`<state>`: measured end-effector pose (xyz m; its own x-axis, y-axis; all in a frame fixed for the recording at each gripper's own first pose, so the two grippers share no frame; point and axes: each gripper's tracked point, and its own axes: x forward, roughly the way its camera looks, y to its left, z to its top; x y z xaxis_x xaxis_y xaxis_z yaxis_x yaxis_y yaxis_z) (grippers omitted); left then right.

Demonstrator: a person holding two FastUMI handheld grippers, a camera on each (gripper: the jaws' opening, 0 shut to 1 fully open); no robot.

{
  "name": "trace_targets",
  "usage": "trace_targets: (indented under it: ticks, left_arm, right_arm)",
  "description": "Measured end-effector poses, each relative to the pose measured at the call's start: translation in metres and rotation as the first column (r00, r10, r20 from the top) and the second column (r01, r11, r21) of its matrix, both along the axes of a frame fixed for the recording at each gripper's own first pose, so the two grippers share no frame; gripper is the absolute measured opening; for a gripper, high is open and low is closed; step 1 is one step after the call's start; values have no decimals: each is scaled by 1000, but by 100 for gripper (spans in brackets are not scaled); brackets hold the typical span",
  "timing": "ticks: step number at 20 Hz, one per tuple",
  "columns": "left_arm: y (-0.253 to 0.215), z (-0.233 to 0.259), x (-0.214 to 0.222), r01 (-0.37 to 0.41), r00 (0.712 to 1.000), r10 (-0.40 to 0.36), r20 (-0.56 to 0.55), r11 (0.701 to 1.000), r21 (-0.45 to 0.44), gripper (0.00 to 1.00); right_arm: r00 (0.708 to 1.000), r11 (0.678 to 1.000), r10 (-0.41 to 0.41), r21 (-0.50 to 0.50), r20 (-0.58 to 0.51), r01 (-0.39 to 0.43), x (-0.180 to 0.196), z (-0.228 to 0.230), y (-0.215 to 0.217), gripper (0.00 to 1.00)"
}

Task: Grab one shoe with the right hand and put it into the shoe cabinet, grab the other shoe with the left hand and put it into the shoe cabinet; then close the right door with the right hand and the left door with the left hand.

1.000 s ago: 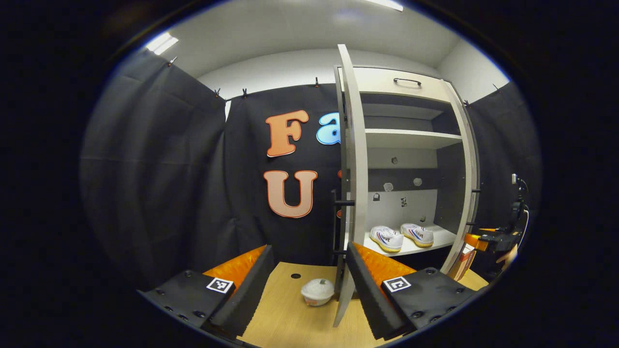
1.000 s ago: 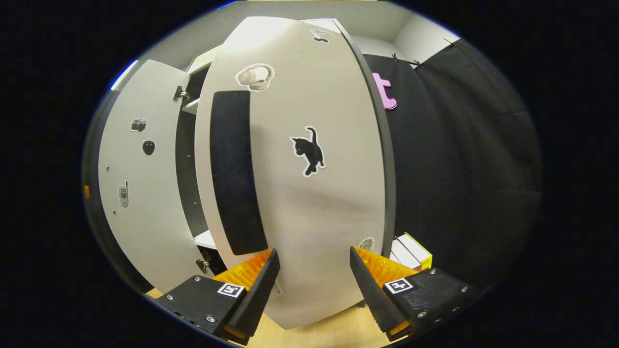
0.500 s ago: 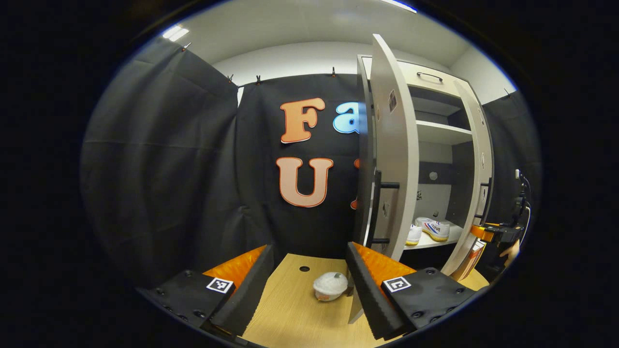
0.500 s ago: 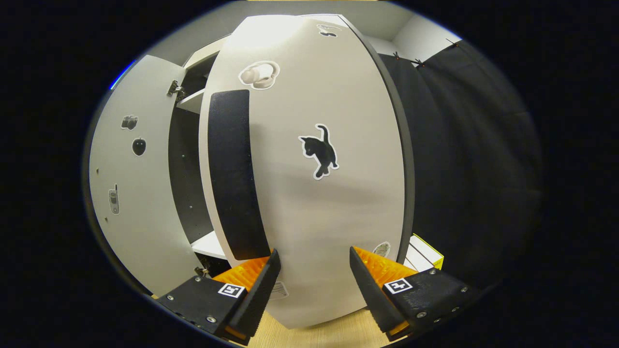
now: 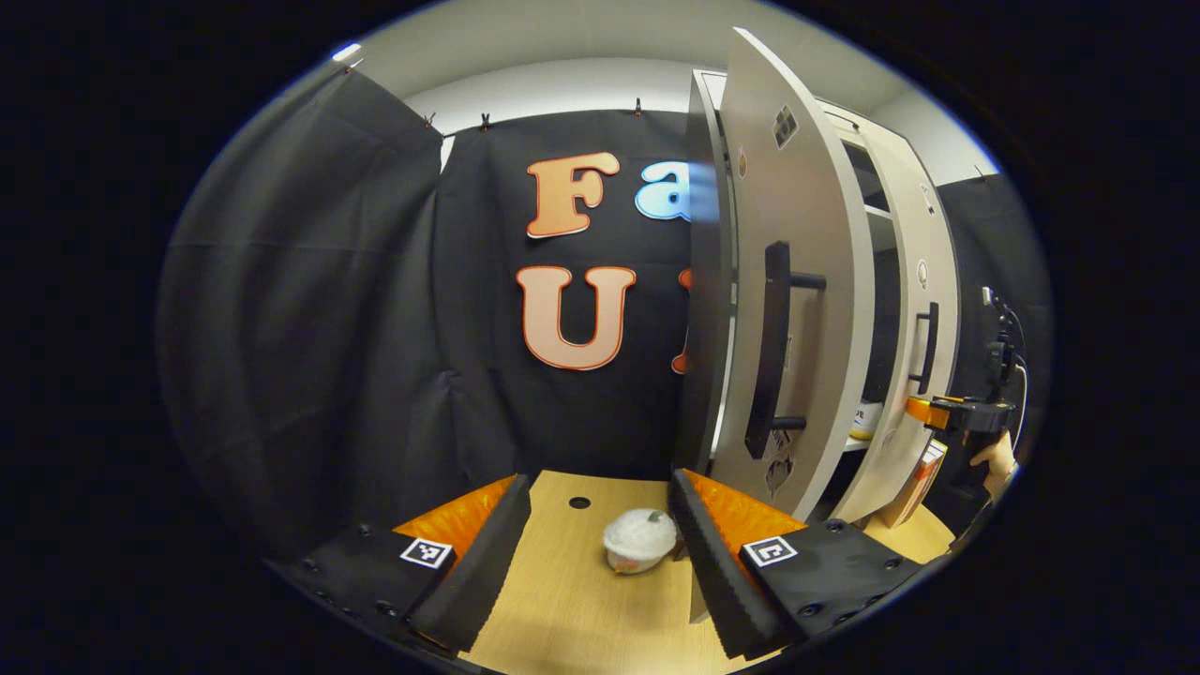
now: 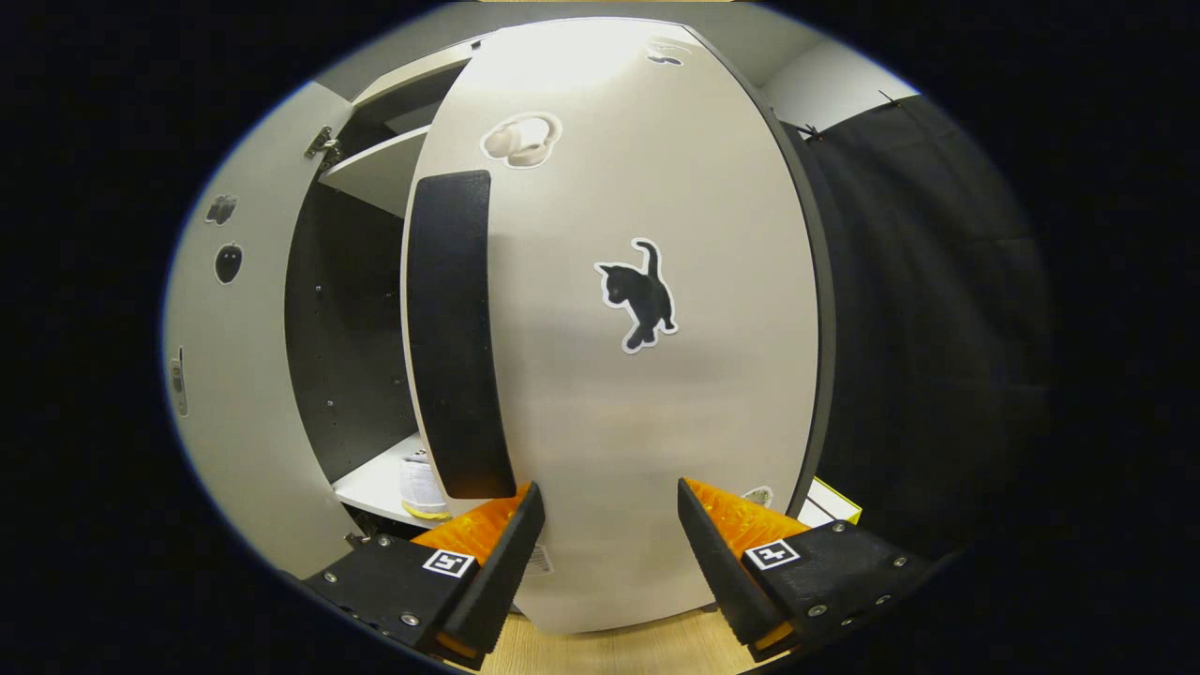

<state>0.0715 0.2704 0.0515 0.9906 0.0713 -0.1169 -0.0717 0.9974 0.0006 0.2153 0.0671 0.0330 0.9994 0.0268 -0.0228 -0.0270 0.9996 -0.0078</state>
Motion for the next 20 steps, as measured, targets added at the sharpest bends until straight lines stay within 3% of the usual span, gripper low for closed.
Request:
trace_targets:
  ticks: [6, 16, 20]
  left_arm:
    - [-17, -29, 22, 75, 996, -76, -40, 997, -23, 97]
    - [-58, -48, 44, 180, 982, -182, -58, 983, -43, 97]
    - [-60, -46, 44, 169, 984, -170, -50, 985, -14, 97]
  right_arm:
    - [999, 997, -53, -48, 7, 53, 3, 2, 1, 89]
    - [997, 997, -67, -42, -28, 66, 8, -8, 4, 89]
    - [997, 997, -75, -39, -34, 73, 0, -6, 2, 90]
